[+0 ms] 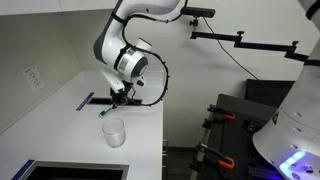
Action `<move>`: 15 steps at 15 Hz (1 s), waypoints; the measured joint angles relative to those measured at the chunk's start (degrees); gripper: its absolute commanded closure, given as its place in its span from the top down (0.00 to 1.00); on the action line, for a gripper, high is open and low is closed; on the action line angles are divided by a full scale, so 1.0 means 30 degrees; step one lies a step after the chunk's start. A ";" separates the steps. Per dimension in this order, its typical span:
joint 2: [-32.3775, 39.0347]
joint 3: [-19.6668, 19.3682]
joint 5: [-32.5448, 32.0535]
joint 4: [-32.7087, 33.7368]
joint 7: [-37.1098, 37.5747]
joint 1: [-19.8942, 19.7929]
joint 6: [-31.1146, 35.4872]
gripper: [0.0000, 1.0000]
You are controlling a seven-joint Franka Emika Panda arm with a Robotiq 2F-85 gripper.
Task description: Put the marker on the counter
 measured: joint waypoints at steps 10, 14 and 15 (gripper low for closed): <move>0.4452 -0.0506 0.0119 0.4640 -0.6134 -0.2281 -0.7489 0.74; 0.4164 -0.2685 0.0224 0.4979 -0.6046 0.0587 -0.7603 1.00; 0.4053 -0.3087 0.0240 0.4977 -0.6045 0.1215 -0.7411 1.00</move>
